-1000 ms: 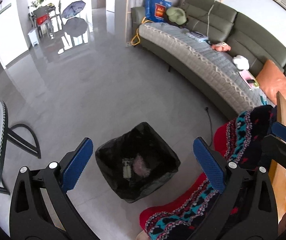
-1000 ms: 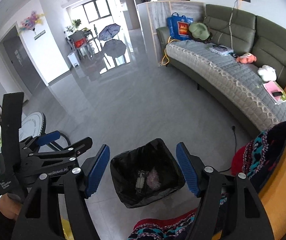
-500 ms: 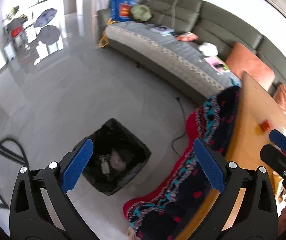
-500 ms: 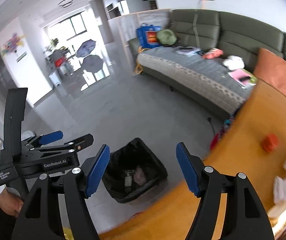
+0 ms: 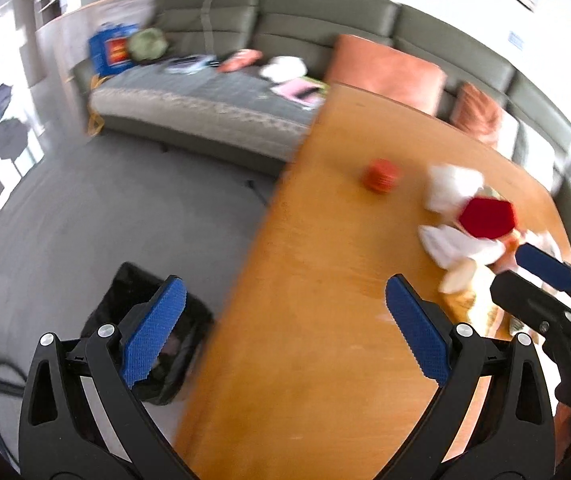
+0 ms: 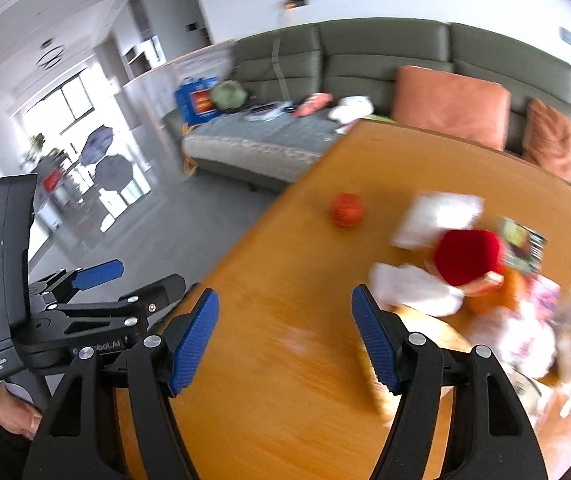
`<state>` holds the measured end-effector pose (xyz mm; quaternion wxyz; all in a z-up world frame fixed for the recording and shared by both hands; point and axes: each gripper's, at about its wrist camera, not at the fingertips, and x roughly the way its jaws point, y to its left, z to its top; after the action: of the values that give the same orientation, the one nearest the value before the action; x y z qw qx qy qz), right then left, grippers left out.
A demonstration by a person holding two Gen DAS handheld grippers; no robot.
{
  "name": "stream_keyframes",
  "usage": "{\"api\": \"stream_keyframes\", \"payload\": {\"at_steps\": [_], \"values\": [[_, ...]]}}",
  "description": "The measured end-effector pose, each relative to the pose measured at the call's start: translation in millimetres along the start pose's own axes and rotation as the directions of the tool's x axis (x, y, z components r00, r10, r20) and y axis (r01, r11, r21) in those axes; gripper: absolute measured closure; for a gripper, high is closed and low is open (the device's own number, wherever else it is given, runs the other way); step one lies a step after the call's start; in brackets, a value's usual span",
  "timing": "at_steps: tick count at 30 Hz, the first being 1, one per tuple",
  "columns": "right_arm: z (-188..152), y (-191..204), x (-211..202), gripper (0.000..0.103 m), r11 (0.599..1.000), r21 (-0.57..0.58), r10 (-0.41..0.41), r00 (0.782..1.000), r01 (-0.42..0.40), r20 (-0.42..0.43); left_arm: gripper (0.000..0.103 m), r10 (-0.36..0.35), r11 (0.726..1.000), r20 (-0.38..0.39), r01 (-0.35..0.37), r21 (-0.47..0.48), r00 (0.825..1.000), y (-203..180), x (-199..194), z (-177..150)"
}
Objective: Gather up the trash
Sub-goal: 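Move both grippers back over the table toward the snack bags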
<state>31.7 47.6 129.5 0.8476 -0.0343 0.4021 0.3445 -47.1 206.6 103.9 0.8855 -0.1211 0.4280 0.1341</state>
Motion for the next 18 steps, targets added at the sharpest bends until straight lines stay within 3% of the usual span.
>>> {"api": "stream_keyframes", "payload": {"at_steps": [5,10,18], "values": [[-26.7,-55.1,-26.7,0.033,0.994,0.071,-0.084,0.996,0.083,0.004,0.006,-0.062,0.992,-0.023,0.064,0.110,0.998,-58.5,10.6,-5.4],[-57.9,-106.8,-45.1,0.033,0.975,0.153,-0.158,0.987,0.159,-0.020,0.006,-0.126,0.978,-0.069,0.136,0.156,0.990,-101.9,25.9,-13.0],[-101.2,-171.7,-49.7,0.033,0.917,0.312,-0.231,0.968,0.250,-0.097,0.006,-0.149,0.956,-0.101,0.170,0.239,0.984,-144.8,44.4,-19.9]]}}
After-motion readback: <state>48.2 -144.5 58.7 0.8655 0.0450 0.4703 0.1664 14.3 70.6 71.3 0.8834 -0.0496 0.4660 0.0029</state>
